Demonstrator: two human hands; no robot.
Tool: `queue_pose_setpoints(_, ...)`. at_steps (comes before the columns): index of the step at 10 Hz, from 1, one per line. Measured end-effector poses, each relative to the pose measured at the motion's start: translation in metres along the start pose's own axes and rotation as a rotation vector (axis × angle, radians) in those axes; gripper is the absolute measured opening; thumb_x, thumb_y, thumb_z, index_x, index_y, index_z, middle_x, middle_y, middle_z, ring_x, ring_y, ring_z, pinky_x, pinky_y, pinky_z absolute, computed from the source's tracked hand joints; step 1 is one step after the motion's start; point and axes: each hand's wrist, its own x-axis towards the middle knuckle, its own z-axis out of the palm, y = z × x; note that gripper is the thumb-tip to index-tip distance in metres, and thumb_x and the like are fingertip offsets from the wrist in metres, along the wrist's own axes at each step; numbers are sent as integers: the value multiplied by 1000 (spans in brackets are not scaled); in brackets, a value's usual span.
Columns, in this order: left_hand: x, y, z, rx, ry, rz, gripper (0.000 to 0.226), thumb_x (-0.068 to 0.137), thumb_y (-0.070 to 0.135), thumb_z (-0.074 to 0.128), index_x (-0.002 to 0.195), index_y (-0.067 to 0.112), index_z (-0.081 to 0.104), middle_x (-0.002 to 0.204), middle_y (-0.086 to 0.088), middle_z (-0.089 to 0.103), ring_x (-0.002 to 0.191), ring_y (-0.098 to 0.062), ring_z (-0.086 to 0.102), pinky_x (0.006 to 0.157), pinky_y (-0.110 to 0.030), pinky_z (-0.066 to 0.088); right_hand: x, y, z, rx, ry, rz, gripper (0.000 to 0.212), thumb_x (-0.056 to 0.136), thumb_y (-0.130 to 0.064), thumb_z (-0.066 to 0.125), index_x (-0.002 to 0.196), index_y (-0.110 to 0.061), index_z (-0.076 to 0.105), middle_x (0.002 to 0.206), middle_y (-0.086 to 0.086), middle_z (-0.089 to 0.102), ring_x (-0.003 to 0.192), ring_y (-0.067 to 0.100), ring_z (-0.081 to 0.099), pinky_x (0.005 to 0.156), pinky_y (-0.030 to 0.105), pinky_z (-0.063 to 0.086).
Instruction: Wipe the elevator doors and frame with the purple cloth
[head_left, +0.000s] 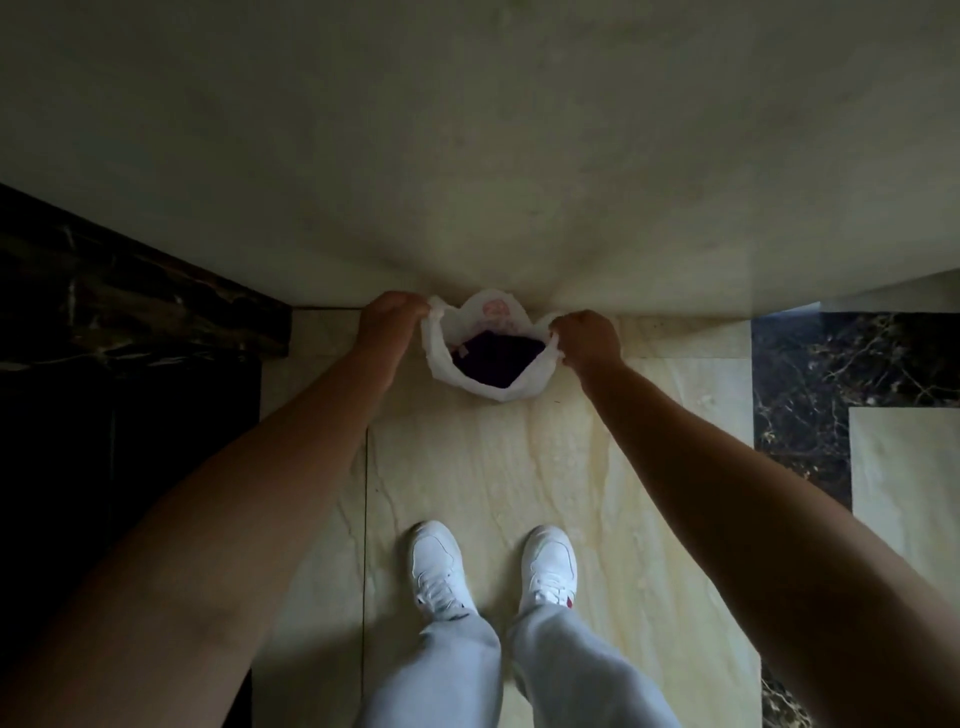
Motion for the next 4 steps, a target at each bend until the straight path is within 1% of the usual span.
queue_pose_setpoints(1,-18,11,-12,-11,-64,51,28,97,28,60,123,18,66,124,-6,67,112,-22,62,100,-36,51,-15,-11,-5,7,-36,10,34,87,-21,58,114,-2,68,119,20,68,113,36,64,97,49,54)
queue_pose_setpoints(2,-35,20,-24,107,-125,144,28,98,33,60,122,22,67,121,1,65,114,-18,61,97,-30,50,-32,-26,-13,-114,-30,-14,34,92,-23,56,119,-4,66,120,17,67,113,33,63,95,38,54)
queue_pose_setpoints(3,-63,33,-40,249,-140,223,32,97,31,61,125,17,68,123,-1,67,112,-17,61,95,-29,49,-60,-41,-26,-270,-32,-51,34,94,-25,54,120,-6,66,119,14,66,111,31,63,88,35,51)
queue_pose_setpoints(4,-102,61,-69,407,-102,300,40,98,35,60,132,14,62,132,-6,63,117,-20,59,96,-31,47,-94,-73,-40,-424,-63,-143,29,95,-22,54,113,-5,70,104,10,65,99,30,68,89,37,54)
